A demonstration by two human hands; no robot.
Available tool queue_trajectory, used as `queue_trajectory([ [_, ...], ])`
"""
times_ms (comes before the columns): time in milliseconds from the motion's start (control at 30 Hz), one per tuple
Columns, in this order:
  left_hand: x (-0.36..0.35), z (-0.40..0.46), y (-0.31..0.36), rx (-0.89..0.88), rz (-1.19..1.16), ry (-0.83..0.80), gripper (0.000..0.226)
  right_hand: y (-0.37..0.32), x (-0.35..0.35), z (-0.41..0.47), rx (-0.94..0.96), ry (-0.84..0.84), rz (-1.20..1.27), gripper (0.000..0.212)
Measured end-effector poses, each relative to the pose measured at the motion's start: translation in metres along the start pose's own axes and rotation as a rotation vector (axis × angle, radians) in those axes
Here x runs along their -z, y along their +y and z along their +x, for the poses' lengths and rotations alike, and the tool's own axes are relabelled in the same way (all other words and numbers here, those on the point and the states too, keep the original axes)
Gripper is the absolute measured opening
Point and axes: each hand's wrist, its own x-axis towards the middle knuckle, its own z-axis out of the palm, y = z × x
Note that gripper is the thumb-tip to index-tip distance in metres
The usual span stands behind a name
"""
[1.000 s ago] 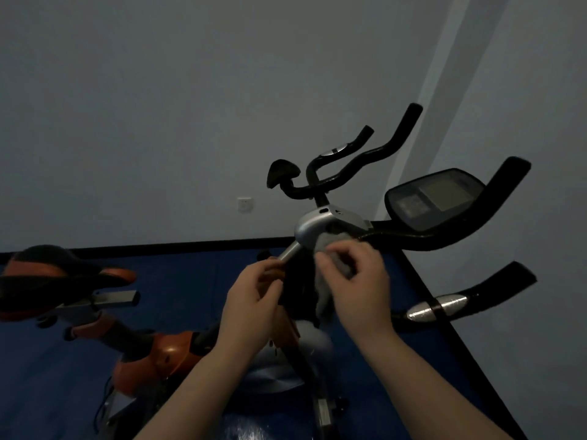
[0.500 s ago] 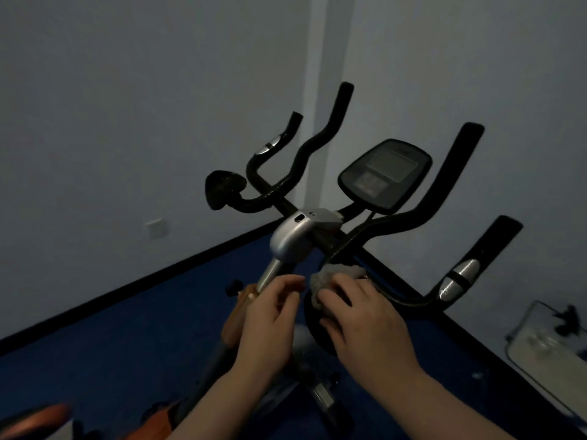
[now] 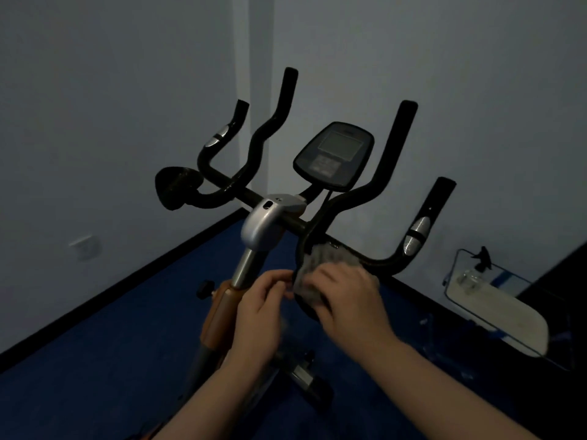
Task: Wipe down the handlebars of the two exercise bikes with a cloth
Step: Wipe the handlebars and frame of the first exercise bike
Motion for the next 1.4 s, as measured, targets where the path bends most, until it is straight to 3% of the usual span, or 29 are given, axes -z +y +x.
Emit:
queue_trajectory([
  [133, -0.005, 0.003, 0.006, -0.015, -0.009, -0.012, 0.025, 0.025, 0.026, -0.002, 0.199, -0.289, -0.128, 0.026],
  [300, -0.009, 0.006, 0.010, -0.039, -0.009, 0.000, 0.023, 0.017, 0.020, 0.022, -0.052, -0.063, -0.042, 0.022],
  [500, -0.011, 0.010, 0.010, -0.069, 0.019, -0.029, 0.023, 0.041, 0.041, -0.004, 0.008, -0.218, 0.075, 0.010],
  [667, -0.016, 0.022, 0.005, -0.043, 0.071, -0.039, 0.021, 0.055, 0.049, 0.028, -0.372, 0.188, 0.533, 0.008],
  [767, -0.020, 0.024, 0.003, -0.054, 0.078, 0.003, 0.020, 0.030, 0.012, 0.036, -0.417, 0.051, 0.352, 0.010],
  [833, -0.021, 0.025, 0.001, -0.058, 0.092, 0.018, 0.020, 0.021, -0.003, 0.024, -0.417, 0.057, 0.286, 0.012],
  [933, -0.022, 0.025, -0.003, -0.050, 0.112, 0.027, 0.020, 0.024, -0.004, -0.006, -0.479, 0.094, 0.250, 0.012],
  [1067, -0.028, 0.020, -0.003, -0.076, 0.088, 0.089, 0.020, 0.032, 0.003, -0.001, -0.474, -0.049, 0.122, 0.022],
  [1200, -0.044, 0.016, -0.007, -0.107, 0.130, 0.170, 0.018, 0.026, 0.002, 0.039, -0.476, 0.005, 0.191, 0.017],
  [1400, -0.059, 0.025, -0.002, -0.239, 0.347, 0.248, 0.008, 0.053, 0.025, -0.001, -0.426, -0.081, 0.429, 0.011],
])
